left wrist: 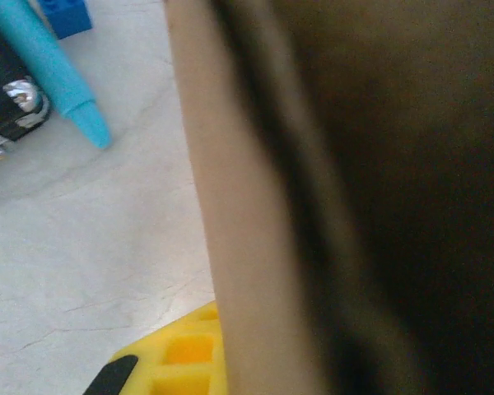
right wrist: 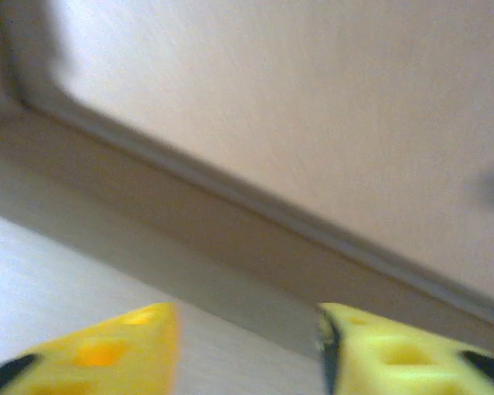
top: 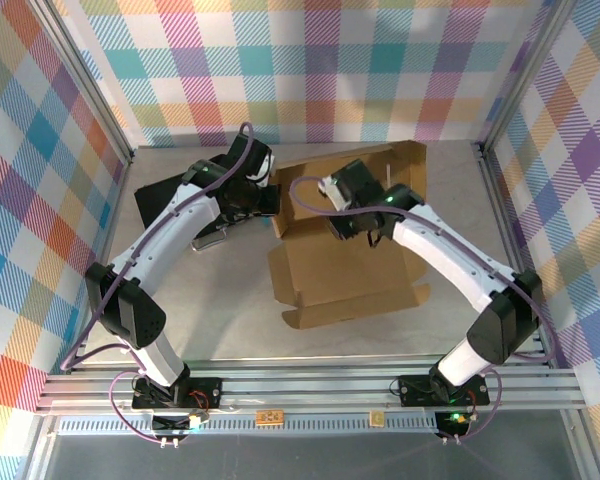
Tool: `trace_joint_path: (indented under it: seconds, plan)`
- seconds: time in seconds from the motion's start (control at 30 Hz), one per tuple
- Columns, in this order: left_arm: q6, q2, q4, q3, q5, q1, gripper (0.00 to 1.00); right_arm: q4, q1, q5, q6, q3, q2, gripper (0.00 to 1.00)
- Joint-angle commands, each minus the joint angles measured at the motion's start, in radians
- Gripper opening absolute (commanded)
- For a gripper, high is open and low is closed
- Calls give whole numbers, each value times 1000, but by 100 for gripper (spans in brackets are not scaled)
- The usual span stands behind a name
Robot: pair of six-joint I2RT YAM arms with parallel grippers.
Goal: Fold the paper box
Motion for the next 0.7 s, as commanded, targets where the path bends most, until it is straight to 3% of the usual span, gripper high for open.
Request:
trace_joint_path:
  seconds: [0.0,0.1,0.23,0.33,0.53,0.6,0.67]
  plan:
    - [15,-5,39,-10,96,29,0,15,-175,-348,81,155,-107,60]
    - [27,-7,40,-11,114,41,0,87,-349,-506,186,180,-168,68]
    - [28,-4,39,-7,125,47,0,104,-457,-355,248,143,-178,71]
    - [29,2,31,3,134,49,0,161,-540,-314,296,43,-188,72]
    - [35,1,17,9,138,50,0,188,-561,-198,225,-38,-164,71]
    - [39,0,11,8,147,54,0,221,-623,-275,267,-63,-178,71]
    - [41,2,9,2,171,64,0,327,-742,-539,361,-117,-200,71]
